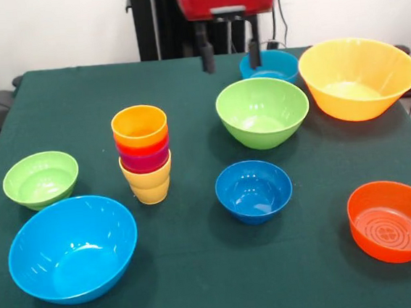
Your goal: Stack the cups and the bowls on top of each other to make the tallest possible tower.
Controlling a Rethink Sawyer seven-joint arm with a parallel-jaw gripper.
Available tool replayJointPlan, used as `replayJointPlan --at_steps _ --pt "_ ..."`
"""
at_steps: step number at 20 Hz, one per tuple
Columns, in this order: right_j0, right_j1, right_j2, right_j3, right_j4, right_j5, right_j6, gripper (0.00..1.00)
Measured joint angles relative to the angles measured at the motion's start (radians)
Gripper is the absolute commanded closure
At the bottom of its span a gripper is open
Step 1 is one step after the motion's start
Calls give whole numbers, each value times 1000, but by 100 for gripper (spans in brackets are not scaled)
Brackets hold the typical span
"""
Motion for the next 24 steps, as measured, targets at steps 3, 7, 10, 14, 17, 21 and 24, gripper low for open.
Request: replayJointPlan --at_steps 3,7,10,14,17,21,24 --pt "47 21 -31 -25 0 0 0 0" --pt "96 56 -80 -54 0 -8 0 0" --pt "127 90 -125 -75 0 -36 4 0" --pt "164 147 -193 -109 -3 -87 12 0" --pt "184 183 -235 -127 -16 -122 12 0" --pt "204 236 -289 -148 -26 -183 12 0" --pt "222 277 -332 -163 -26 -237 12 0"
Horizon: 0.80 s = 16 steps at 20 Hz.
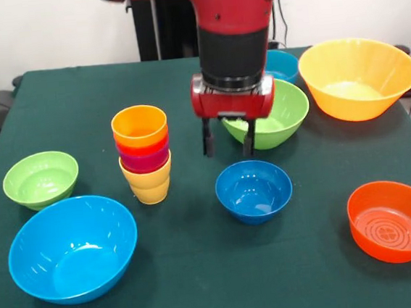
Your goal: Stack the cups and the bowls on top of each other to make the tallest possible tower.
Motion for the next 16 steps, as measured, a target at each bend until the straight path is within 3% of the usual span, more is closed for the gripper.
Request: replayJointPlan --at_steps 9,16 --pt "68 73 -106 -17 15 -114 0 0" --pt "101 92 -151 -17 45 -144 0 0"
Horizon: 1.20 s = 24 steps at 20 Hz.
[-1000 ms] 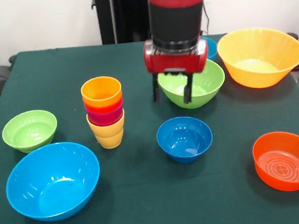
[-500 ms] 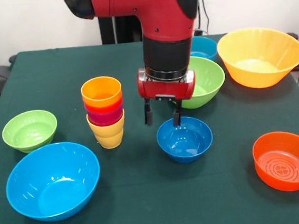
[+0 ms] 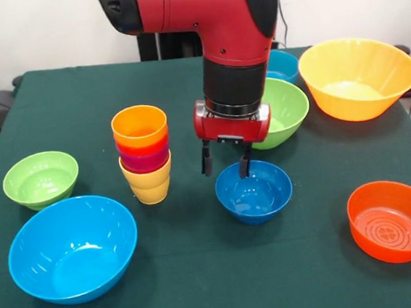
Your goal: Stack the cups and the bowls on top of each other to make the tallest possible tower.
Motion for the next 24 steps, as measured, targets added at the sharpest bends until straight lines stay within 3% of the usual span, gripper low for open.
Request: replayJointPlan --at_steps 8,16,24 --pt "18 24 -52 -1 37 -14 0 0" --pt "13 91 -89 -1 61 -117 0 0" --pt "9 97 -92 -1 88 -180 0 0"
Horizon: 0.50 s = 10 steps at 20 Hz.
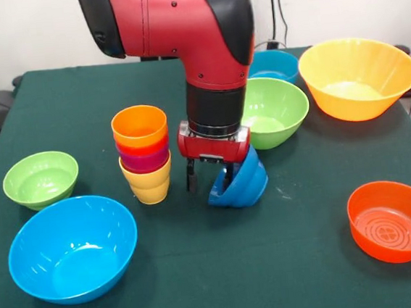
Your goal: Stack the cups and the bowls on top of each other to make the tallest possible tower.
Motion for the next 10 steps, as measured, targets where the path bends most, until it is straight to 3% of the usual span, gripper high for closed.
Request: replayJointPlan --at_steps 10 --pt "-6 1 6 2 40 -3 0 0"
